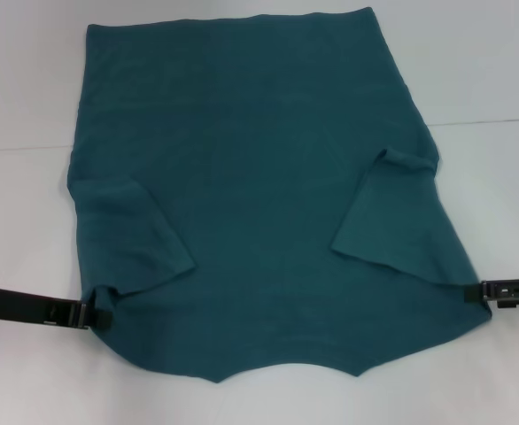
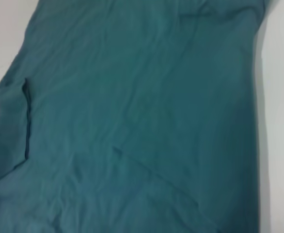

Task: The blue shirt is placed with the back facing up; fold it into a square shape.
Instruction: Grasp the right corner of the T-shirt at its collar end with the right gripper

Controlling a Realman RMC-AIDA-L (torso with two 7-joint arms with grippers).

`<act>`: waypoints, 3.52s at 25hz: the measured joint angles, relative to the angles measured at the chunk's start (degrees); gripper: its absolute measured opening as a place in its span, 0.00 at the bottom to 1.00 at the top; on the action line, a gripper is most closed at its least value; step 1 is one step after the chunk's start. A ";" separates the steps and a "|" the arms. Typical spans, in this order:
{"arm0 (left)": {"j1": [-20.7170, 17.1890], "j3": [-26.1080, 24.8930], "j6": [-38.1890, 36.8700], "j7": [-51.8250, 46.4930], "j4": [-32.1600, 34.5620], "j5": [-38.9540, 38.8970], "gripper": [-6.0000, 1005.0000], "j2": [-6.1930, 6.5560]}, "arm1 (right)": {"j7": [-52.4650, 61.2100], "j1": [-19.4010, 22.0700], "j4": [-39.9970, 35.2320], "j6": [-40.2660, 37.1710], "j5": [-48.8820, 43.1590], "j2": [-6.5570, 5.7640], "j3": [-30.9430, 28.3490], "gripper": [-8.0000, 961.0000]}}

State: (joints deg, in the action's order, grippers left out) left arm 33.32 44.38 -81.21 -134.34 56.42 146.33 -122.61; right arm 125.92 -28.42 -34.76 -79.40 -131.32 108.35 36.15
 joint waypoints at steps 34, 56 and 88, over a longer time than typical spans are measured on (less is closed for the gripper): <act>0.00 0.01 0.00 0.05 -0.09 -0.52 0.05 0.00 | -0.55 -2.70 -1.69 -3.97 -3.48 2.55 -0.39 0.95; -0.24 0.01 0.63 0.55 -0.17 -1.00 0.05 -0.27 | -0.18 -2.59 -2.52 -1.62 -2.56 5.11 -1.88 0.95; -0.10 0.00 0.71 0.75 -0.16 -1.32 0.05 -0.18 | 0.72 -3.67 -0.93 -1.85 -4.22 4.68 -3.51 0.83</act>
State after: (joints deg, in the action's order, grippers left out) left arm 33.22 44.38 -80.50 -133.59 56.26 145.01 -122.79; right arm 126.64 -32.09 -35.69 -81.25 -135.54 113.03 32.63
